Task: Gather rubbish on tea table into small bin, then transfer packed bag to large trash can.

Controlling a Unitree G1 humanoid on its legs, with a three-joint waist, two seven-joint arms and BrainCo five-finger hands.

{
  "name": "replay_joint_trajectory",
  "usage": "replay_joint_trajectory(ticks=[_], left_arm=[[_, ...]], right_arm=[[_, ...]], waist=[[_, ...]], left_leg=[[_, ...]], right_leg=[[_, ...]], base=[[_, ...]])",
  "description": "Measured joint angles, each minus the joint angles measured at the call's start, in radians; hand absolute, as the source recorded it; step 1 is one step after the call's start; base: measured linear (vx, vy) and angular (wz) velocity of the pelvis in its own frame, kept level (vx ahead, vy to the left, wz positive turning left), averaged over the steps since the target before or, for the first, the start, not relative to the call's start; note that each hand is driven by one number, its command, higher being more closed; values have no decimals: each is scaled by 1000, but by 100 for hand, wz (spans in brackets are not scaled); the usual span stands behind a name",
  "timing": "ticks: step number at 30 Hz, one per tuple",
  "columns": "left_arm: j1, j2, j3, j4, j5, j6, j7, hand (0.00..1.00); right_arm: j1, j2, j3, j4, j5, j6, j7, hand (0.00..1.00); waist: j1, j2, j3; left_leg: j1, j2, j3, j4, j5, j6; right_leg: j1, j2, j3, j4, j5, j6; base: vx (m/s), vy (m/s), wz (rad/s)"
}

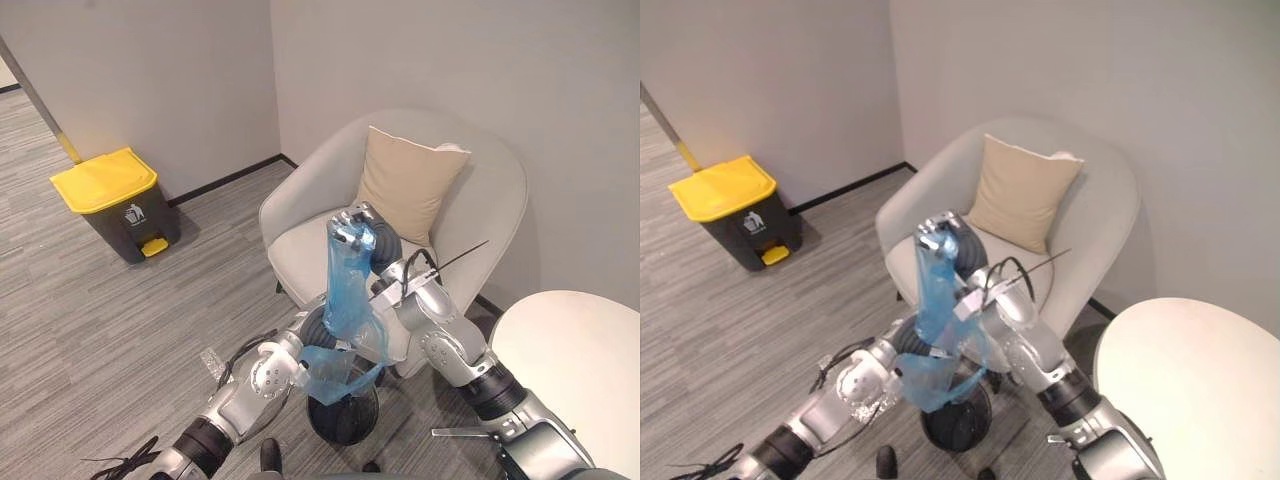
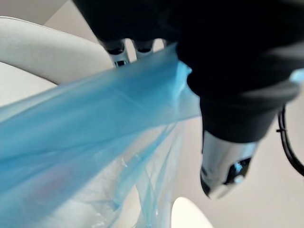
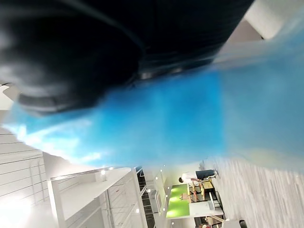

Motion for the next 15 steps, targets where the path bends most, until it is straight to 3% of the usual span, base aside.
replay_joint_trajectory(ticks=[10,15], left_arm=[[-16,-15,7,21,-52,8,36,100],[6,-37,13,23,-103,44,34,100]], right_arm=[[-21,3,39,26,-1,19,-1,100],[-20,44,39,26,-15,18,26,100]], waist=[[0,2,-2],[-6,4,-3]], left_leg=[[0,0,0,0,0,-1],[1,0,0,0,0,-1]], right_leg=[[-1,1,2,0,1,-1],[-1,0,3,0,0,-1]], base=[[0,0,0],[0,0,0]])
